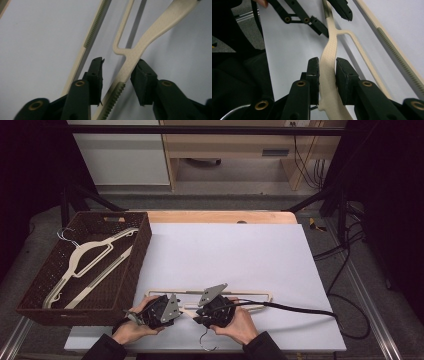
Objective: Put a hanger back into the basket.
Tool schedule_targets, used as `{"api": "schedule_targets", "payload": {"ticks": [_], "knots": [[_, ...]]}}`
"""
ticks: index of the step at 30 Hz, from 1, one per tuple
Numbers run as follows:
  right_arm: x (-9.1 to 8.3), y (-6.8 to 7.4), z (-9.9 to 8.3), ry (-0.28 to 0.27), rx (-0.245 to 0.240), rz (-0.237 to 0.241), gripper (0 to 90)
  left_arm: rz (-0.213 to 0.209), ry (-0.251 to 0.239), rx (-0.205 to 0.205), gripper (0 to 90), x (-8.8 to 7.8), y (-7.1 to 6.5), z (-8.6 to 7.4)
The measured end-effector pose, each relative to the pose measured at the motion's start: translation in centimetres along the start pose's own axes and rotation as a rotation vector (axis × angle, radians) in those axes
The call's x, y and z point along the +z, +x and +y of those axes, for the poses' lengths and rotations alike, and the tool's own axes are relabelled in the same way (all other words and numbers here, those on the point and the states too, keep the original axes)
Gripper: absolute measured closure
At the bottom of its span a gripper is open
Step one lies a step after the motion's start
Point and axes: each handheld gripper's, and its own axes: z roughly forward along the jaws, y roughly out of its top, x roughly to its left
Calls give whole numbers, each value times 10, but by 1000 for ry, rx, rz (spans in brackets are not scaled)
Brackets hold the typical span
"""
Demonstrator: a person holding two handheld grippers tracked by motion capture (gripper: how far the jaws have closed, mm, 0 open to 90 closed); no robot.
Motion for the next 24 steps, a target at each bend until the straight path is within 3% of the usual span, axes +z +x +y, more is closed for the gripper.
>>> {"api": "schedule_targets", "payload": {"ticks": [2, 3, 8, 9, 10, 12, 15, 20, 24], "knots": [[-1, 0, 0, -9, 6, -7, 734, 1, -9, 4, 681, 0, -2, 0], [-2, 0, 1, -11, 10, -4, 735, 4, -1, 25, 698, -1, -1, 0], [-4, 0, 1, -16, 5, -6, 734, 31, 3, 62, 728, -2, -5, 3], [-5, -1, 1, -27, 12, -5, 733, 32, 20, 91, 733, -4, -3, 4], [-6, -1, 2, -30, 13, -5, 733, 33, -6, 69, 738, -4, -5, 4], [-11, -2, 2, -54, 9, -7, 730, 36, -18, 65, 748, -7, -4, 5], [-23, -5, 3, -123, 26, -14, 701, 45, -13, 82, 764, -11, -1, 6], [-59, -17, -1, -314, 71, -150, 550, 36, 4, 102, 768, -10, -1, 8], [-88, -34, -13, -407, 128, -242, 441, 34, 1, 98, 775, -11, 2, 10]]}}
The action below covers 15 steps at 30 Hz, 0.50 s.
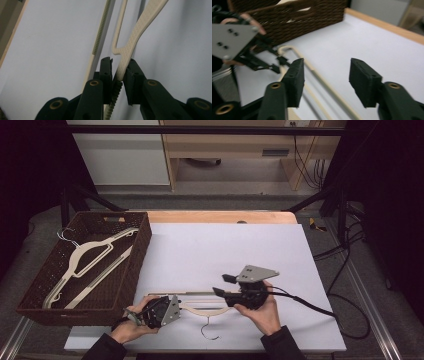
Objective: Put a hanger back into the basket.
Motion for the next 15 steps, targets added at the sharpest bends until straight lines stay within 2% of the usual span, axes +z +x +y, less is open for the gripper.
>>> {"api": "schedule_targets", "payload": {"ticks": [2, 3, 4, 6, 8, 9, 10, 12, 15], "knots": [[-10, -11, -3, -26, 25, -46, 392, -10, -8, -2, 782, -2, 3, 2], [-16, -17, -5, -38, 40, -71, 364, -9, -26, -20, 789, -2, 4, 3], [-19, -21, -7, -41, 47, -85, 335, -10, -11, -3, 793, -4, 7, 4], [-28, -30, -11, -49, 72, -120, 284, -9, -16, -11, 803, -6, 10, 6], [-36, -36, -17, -64, 98, -141, 253, -18, -14, -18, 808, -6, 14, 9], [-41, -39, -20, -72, 110, -150, 229, -19, -29, -39, 810, -4, 14, 9], [-45, -41, -23, -74, 115, -161, 205, -23, -16, -33, 812, -5, 16, 10], [-52, -45, -29, -81, 135, -172, 161, -30, -22, -47, 814, -3, 19, 11], [-60, -49, -36, -85, 143, -193, 104, -43, -21, -63, 819, -4, 24, 12]]}}
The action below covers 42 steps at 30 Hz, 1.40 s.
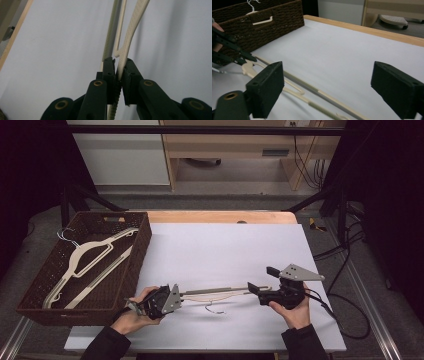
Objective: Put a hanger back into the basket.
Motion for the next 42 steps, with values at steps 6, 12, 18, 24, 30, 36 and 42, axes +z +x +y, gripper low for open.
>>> {"api": "schedule_targets", "payload": {"ticks": [6, 12, 18, 24, 30, 36, 42], "knots": [[-12, -7, -4, -11, 8, -35, 67, -8, -4, -53, 848, -4, 14, 1], [-15, -9, -7, 2, -3, -54, 57, -26, 1, -115, 853, -9, 21, -2], [-15, -8, -8, 6, -4, -50, 50, -63, -71, -262, 856, -20, 26, -4], [-14, -7, -10, 23, -14, -48, 51, -37, -100, -359, 857, -32, 31, -8], [-15, -7, -10, 23, -17, -40, 54, -23, -182, -398, 857, -42, 34, -10], [-15, -7, -9, 19, -10, -43, 53, 7, -232, -415, 857, -56, 37, -12], [-16, -7, -9, 10, -8, -44, 53, 34, -283, -435, 857, -67, 40, -15]]}}
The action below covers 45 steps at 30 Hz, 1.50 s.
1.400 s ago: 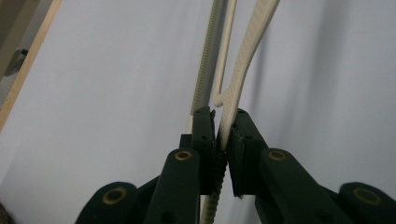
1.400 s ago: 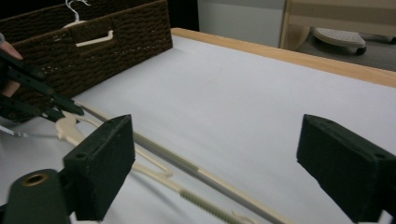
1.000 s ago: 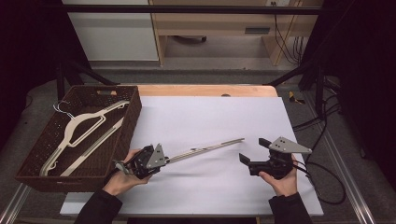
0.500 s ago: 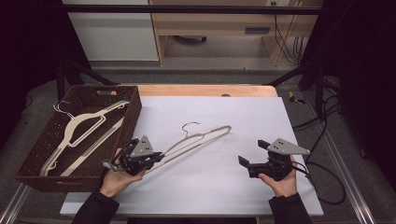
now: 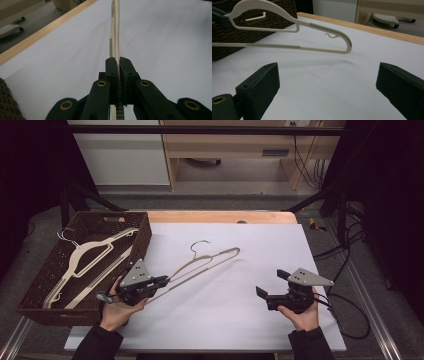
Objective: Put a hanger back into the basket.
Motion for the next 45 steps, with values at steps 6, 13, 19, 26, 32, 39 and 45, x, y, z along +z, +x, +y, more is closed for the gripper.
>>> {"api": "schedule_targets", "payload": {"ticks": [6, 13, 19, 26, 32, 39, 45], "knots": [[-1, 0, 0, -2, 2, 1, 53, 7, -70, -28, 857, -19, 6, 5], [-5, -2, 2, -15, 0, -8, 36, 28, -166, -81, 857, -53, 23, 8], [-12, -7, 5, -28, 7, -34, 16, 13, -238, -105, 857, -79, 34, 16], [-14, -10, 4, -26, 7, -43, 13, 39, -284, -113, 857, -111, 55, 26], [-16, -13, 4, -36, 12, -60, 5, 85, -276, -144, 857, -135, 84, 24], [-18, -17, 3, -34, 11, -69, 3, 119, -242, -202, 857, -144, 118, 4], [-18, -18, 2, -25, 14, -72, 3, 147, -209, -240, 857, -146, 140, -15]]}}
